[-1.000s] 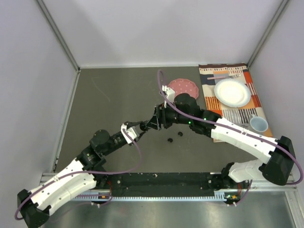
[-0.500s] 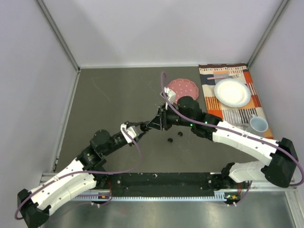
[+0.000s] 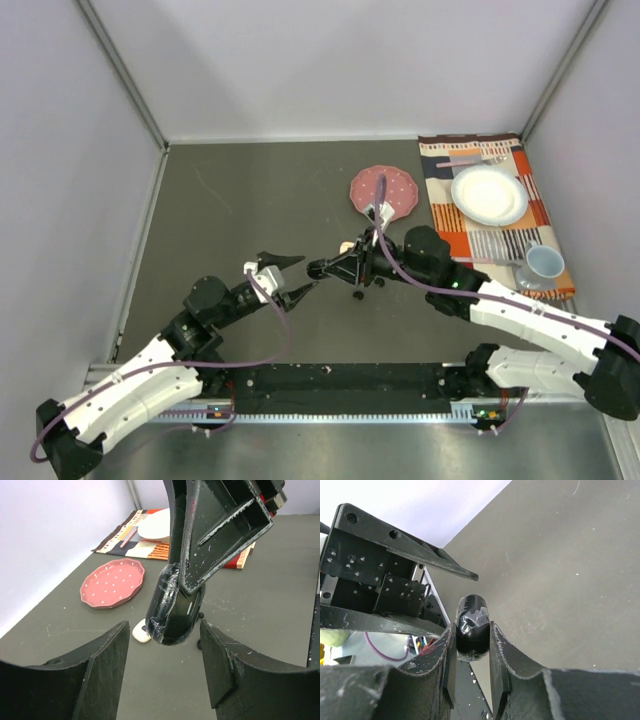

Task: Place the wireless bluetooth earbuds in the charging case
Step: Pass from the right arm to the left

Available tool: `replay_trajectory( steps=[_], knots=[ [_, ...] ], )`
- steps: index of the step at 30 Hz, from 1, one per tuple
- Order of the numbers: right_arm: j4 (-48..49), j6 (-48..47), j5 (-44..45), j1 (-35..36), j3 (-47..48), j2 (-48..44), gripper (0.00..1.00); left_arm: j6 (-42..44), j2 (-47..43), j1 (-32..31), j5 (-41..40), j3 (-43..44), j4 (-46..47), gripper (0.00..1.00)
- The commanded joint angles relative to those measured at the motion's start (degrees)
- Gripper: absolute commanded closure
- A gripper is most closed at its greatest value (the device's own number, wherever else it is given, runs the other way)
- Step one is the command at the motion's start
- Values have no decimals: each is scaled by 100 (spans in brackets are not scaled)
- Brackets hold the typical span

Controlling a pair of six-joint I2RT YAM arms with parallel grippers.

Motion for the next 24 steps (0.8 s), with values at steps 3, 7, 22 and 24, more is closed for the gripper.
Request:
replay_trajectory(
  steps=[3,7,22,24],
  knots=[
    [1196,-196,450,25,-526,-566,100,-374,-80,1,330,-77,631,35],
    [1547,-319,582,25,-816,-856,100,-681,-124,10,172,-95,675,32],
    [2313,-1312,-23,-2,-1661,-1840,100,-1736,-282,18,-533,-385,1386,1],
    [2286,-1365,-190,-63,-1661,-1902,100,-1842,-81,36,-462,-341,1474,1]
  ],
)
